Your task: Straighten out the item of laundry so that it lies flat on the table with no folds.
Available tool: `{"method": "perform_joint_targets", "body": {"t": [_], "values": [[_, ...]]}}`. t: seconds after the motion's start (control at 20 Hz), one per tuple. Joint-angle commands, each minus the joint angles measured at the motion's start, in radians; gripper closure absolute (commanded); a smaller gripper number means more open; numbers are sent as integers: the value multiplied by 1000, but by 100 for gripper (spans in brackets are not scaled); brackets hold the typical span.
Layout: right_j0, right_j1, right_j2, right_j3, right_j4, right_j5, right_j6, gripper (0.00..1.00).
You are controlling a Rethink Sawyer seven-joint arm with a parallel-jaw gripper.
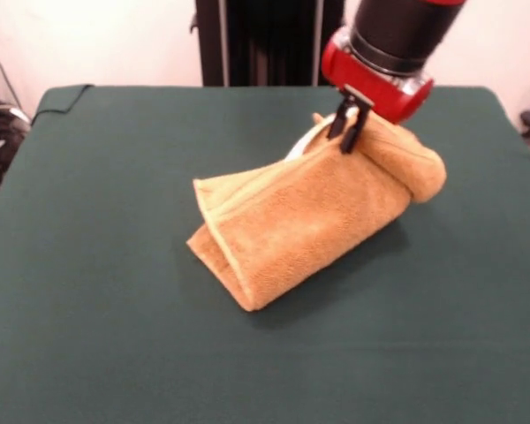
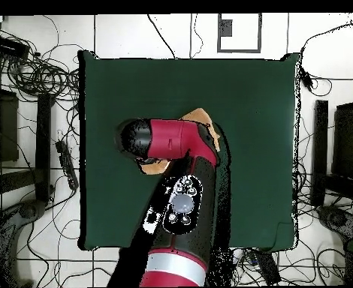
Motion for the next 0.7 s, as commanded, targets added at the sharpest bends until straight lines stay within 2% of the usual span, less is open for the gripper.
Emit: {"method": "perform_joint_targets", "body": {"t": [0.05, 0.35, 0.55, 0.7], "values": [[-15, -11, 88, 86, -61, 153, -87, 100], [3, -11, 85, 41, -93, 218, -53, 100], [-22, -20, 104, 54, -107, 192, -79, 100], [-4, -29, 81, 82, -120, 152, -33, 100]]}}
